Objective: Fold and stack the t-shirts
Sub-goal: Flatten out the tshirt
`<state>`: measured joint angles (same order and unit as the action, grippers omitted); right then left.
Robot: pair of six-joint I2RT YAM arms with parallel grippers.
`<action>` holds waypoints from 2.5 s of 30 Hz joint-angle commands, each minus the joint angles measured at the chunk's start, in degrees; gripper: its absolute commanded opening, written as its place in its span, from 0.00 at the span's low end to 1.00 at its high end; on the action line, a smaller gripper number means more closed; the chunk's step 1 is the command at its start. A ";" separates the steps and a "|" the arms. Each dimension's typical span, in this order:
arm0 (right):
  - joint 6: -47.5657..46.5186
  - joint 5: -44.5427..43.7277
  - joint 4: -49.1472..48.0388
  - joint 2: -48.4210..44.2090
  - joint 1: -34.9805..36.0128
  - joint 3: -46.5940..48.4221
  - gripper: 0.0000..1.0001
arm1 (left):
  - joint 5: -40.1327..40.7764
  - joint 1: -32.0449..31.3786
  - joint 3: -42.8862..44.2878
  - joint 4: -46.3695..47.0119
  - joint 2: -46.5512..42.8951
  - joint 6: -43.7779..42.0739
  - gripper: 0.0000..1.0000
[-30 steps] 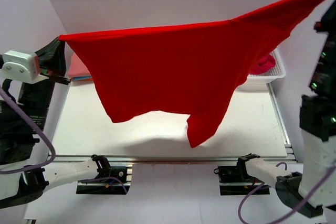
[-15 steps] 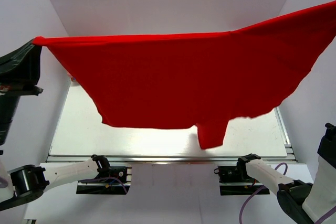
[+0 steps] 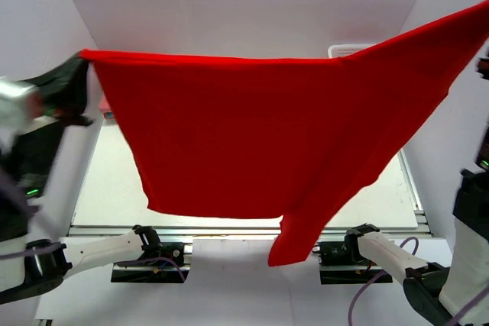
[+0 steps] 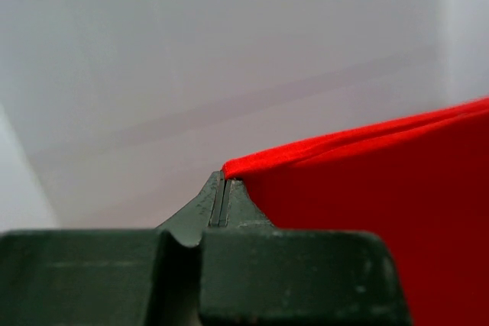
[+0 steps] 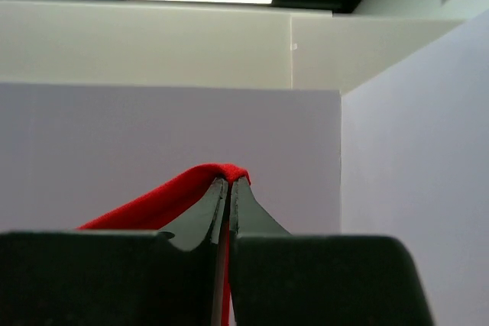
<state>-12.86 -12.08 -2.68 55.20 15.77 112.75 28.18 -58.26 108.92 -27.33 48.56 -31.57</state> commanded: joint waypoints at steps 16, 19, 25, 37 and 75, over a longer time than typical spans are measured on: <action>-1.20 -15.87 -23.42 9.47 -0.39 -41.73 0.00 | 24.46 4.02 -43.26 58.08 12.87 -27.31 0.00; -1.54 -16.49 -24.30 14.38 -0.39 -41.74 0.00 | 24.46 6.39 -44.68 60.28 15.68 -26.70 0.00; -3.04 -20.00 -24.92 25.12 -0.39 -35.59 0.00 | 24.46 16.06 -44.15 61.17 29.03 -20.73 0.00; -5.24 -22.12 -25.98 31.47 -0.39 -25.65 0.00 | 22.28 28.03 -29.82 55.82 39.78 -5.72 0.00; -1.73 -0.84 -6.64 3.43 -0.39 1.33 0.00 | -9.55 28.11 -14.80 16.62 -4.70 14.26 0.00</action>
<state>-14.76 -11.99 -7.25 60.29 15.77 111.74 20.53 -30.55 92.18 -7.16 43.99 -18.76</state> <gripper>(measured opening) 0.017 0.008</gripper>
